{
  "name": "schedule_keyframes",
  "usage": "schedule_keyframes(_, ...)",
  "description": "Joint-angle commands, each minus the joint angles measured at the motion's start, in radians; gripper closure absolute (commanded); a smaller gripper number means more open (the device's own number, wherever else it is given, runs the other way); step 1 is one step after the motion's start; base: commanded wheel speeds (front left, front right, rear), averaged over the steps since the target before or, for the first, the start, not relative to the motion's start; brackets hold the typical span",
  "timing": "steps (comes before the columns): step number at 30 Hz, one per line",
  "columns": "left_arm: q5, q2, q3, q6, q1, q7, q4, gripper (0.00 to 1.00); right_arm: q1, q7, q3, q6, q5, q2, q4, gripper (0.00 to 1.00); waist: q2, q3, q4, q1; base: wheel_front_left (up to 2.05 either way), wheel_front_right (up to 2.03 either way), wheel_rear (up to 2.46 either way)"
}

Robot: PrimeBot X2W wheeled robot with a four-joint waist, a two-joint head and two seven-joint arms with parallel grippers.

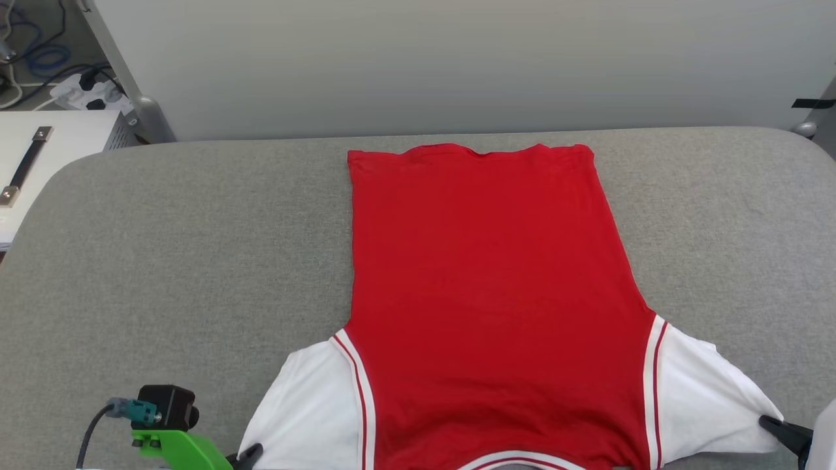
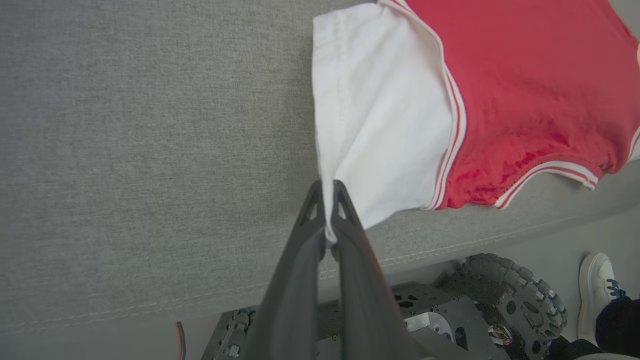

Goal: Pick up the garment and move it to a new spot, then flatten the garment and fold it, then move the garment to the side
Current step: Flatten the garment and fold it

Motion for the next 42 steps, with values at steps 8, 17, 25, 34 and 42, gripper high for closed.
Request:
schedule_keyframes(8, 0.0, 0.011, -0.015, 0.018, 0.006, 0.025, -0.103, 1.0, 0.019, 0.071, -0.099, -0.002, -0.079, 0.057, -0.12, 0.0, 0.0, 0.055, 0.01, 0.0001, 0.0, 0.0, 0.0)
schedule_keyframes(17, 0.033, 0.029, -0.039, 0.037, -0.046, 0.077, -0.241, 1.0, -0.149, 0.162, -0.134, -0.002, -0.088, 0.061, -0.242, 0.0, 0.0, 0.196, 0.055, 0.0001, 0.0, 0.0, 0.0)
schedule_keyframes(25, 0.079, 0.045, -0.055, 0.051, -0.109, 0.113, -0.35, 1.0, -0.468, 0.281, -0.105, -0.002, -0.142, 0.038, -0.216, 0.0, 0.0, 0.377, 0.133, 0.0001, 0.0, 0.0, 0.0)
schedule_keyframes(34, 0.12, 0.011, -0.098, 0.032, -0.186, 0.104, -0.385, 1.0, -0.944, 0.442, -0.035, -0.002, -0.292, 0.003, 0.071, 0.0, 0.0, 0.567, 0.274, 0.0001, 0.0, 0.0, 0.0)
schedule_keyframes(42, 0.109, -0.032, -0.126, 0.011, -0.197, 0.072, -0.375, 1.0, -1.135, 0.468, -0.016, -0.002, -0.402, -0.007, 0.216, 0.0, 0.0, 0.632, 0.328, 0.0001, 0.0, 0.0, 0.0)
